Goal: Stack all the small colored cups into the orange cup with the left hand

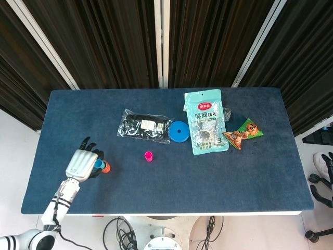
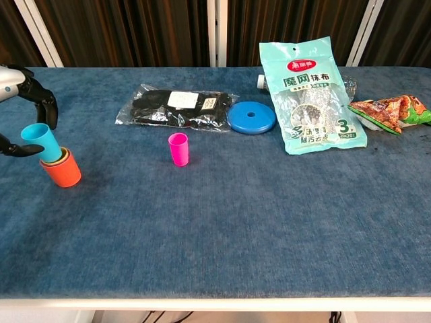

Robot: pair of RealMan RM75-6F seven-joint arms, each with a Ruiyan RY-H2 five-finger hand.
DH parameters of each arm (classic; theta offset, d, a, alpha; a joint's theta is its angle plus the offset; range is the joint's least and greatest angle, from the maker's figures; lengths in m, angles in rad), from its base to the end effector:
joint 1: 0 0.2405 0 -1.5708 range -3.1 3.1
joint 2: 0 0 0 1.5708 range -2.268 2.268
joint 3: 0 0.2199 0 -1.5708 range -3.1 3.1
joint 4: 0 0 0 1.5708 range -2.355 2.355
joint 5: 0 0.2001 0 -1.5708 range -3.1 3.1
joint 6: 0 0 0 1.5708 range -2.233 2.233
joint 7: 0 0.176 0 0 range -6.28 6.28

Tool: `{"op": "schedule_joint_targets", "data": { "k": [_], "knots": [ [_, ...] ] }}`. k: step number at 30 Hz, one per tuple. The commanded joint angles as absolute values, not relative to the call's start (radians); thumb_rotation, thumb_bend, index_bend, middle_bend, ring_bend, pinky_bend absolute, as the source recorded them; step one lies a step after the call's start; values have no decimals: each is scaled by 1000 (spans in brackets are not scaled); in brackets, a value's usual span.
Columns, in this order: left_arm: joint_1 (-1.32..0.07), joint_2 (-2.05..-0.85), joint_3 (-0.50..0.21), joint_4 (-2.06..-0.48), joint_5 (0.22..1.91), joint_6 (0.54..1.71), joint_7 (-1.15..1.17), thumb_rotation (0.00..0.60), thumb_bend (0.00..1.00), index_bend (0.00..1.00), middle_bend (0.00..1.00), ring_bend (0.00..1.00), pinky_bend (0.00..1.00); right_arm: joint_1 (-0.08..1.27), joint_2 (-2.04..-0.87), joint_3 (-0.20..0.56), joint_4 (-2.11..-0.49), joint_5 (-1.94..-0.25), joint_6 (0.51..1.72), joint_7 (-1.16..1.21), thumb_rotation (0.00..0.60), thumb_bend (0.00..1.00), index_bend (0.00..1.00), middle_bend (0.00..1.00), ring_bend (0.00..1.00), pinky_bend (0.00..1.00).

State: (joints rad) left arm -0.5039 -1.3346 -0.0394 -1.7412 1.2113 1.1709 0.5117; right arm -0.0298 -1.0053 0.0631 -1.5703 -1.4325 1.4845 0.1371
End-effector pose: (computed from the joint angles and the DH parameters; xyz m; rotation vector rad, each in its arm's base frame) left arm -0.1728 0.2808 0.0337 -1.8007 -0.8412 -0.7590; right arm -0.3208 -0.1774 0.1992 1.2433 -0.9597 0.7920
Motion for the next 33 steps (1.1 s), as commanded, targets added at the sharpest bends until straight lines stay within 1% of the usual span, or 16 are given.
{"op": "schedule_joint_targets", "data": {
  "k": [1,4,7,10,17,22,27,33],
  "knots": [
    [-504,-1340,-36,-1731,1207,1161,511,600,282,444,484,182,63,-29,-1007,62,-1571,-1432,1483,134,600,267,0,0,0,0],
    [-505,-1346,-33,-1720,1209,1155,512,600,282,376,421,180,63,-29,-1007,62,-1573,-1431,1482,130,600,267,0,0,0,0],
    [-506,-1349,-36,-1720,1215,1151,499,600,268,277,337,155,64,-28,-1007,64,-1574,-1428,1482,127,600,267,0,0,0,0],
    [-508,-1353,-40,-1720,1235,1154,482,600,249,223,299,135,63,-27,-1007,65,-1575,-1427,1481,125,600,267,0,0,0,0],
    [-549,-1371,-86,-1734,1252,1132,466,600,232,215,294,132,63,-26,-1009,63,-1576,-1430,1481,121,600,267,0,0,0,0],
    [-624,-1436,-137,-1727,1206,1046,461,600,222,216,299,132,76,-25,-1010,61,-1581,-1433,1481,115,600,267,0,0,0,0],
    [-701,-1528,-166,-1653,1144,972,498,600,219,217,299,132,79,-25,-1012,60,-1581,-1434,1480,116,600,267,0,0,0,0],
    [-754,-1618,-171,-1556,1088,941,545,600,217,222,299,132,69,-26,-1007,59,-1574,-1434,1479,123,600,267,0,0,0,0]
  ]
}}
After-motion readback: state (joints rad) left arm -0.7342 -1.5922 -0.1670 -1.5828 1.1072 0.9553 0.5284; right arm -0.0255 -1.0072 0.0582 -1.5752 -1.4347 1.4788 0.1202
